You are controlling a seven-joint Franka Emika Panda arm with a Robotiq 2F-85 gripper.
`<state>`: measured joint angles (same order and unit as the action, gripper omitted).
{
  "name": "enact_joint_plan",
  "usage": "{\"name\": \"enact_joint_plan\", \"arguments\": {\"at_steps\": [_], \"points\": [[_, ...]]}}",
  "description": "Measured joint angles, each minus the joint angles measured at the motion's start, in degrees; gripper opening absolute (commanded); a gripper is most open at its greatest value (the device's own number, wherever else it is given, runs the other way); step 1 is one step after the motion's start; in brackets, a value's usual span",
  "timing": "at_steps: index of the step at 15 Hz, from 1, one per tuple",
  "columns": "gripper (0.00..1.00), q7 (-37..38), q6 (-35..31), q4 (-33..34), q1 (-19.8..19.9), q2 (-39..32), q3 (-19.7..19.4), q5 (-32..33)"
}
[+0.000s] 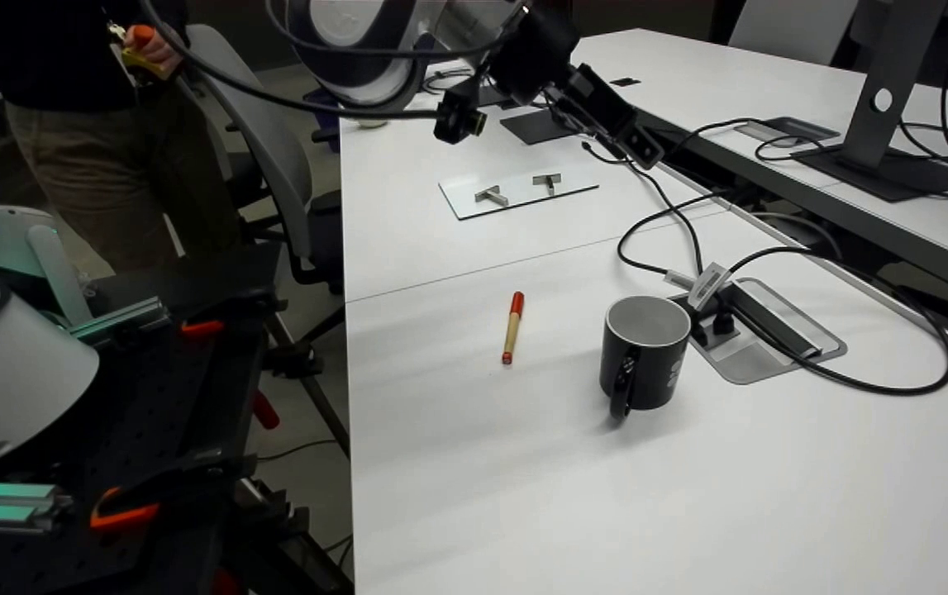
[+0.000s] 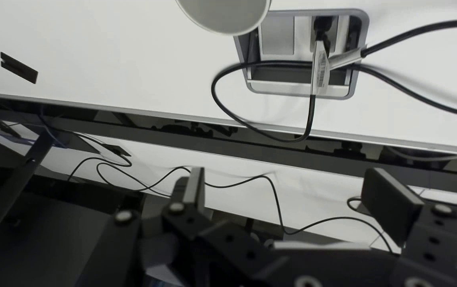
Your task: Pick up the miniature baseball bat from the table and put it inside the black mug
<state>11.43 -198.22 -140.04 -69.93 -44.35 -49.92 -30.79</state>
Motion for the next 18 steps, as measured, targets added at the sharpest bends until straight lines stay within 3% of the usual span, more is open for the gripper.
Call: {"name": "enact_joint_plan", "arguments": {"at_steps": [3, 6, 11, 14, 18], "points": [[1.00, -4.71, 0.16, -3.80, -0.09, 3.81, 0.34, 4.23], [1.00, -5.20, 0.35, -6.70, -0.98, 3.51, -1.68, 3.49], [1.00, -5.67, 0.35, -6.93, -1.09, 3.58, -1.72, 4.66], [1.00, -9.27, 0.36, -7.05, -0.07, 6.82, -0.59, 10.43], [1.00, -16.00, 0.85, -9.18, 4.82, 12.34, 2.54, 18.78]]}}
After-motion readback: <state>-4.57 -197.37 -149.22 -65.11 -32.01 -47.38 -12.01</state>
